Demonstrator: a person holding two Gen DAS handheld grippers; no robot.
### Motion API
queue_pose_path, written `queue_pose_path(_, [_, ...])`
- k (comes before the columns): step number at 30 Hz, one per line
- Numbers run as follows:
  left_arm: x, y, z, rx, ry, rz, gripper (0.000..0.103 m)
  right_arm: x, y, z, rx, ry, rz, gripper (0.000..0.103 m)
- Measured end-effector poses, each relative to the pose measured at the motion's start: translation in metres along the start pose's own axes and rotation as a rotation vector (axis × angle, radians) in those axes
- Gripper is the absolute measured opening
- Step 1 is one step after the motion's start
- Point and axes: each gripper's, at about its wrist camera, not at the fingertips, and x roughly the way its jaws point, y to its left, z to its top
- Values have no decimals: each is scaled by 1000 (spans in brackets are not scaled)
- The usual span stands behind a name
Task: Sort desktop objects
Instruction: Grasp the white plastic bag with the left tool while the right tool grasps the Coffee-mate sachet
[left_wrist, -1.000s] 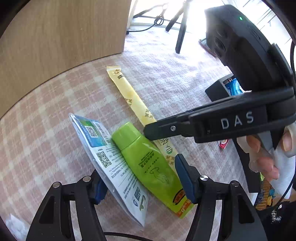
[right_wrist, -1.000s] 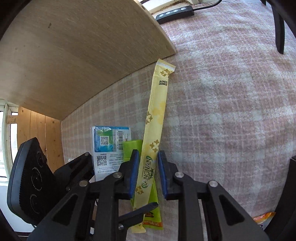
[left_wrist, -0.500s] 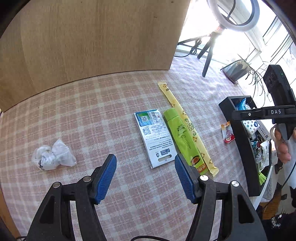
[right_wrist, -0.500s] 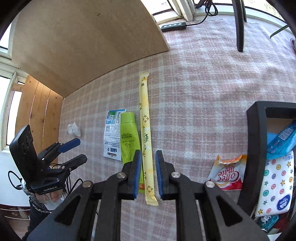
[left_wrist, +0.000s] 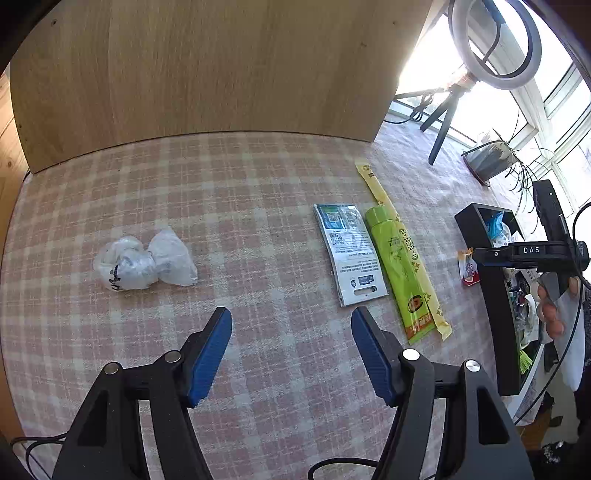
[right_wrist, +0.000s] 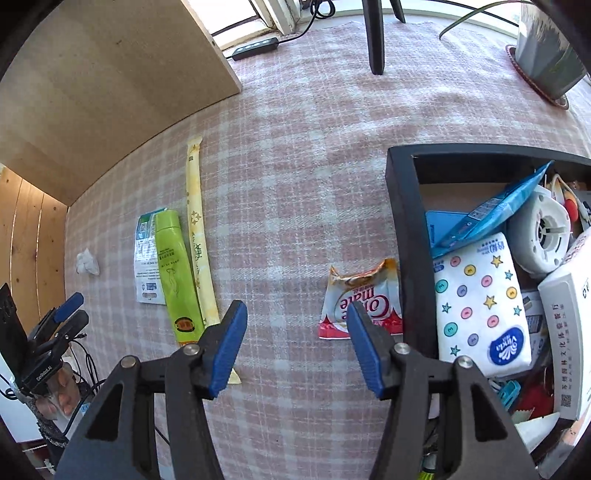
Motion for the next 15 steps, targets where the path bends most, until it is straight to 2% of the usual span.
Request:
queue_pose_path(5, [-5,21,-9,-48,-6,13,67,21,-16,5,99,29,5,55])
queue_pose_path(6, [-5,24,-11,-53,-7,20,69,21,-14,7,95,10,4,55])
queue_pose_path(10, [-4,45,-19,-88,-3,85,70,30,3,14,75,23,35,58])
queue_pose_path(13, [0,60,-17,-138,-2,108,70,35,23,18,17,25,81,62])
queue_pose_path(15, [-1,67,-14,-143,-1,145,69,39,30,21,5,54,158,62])
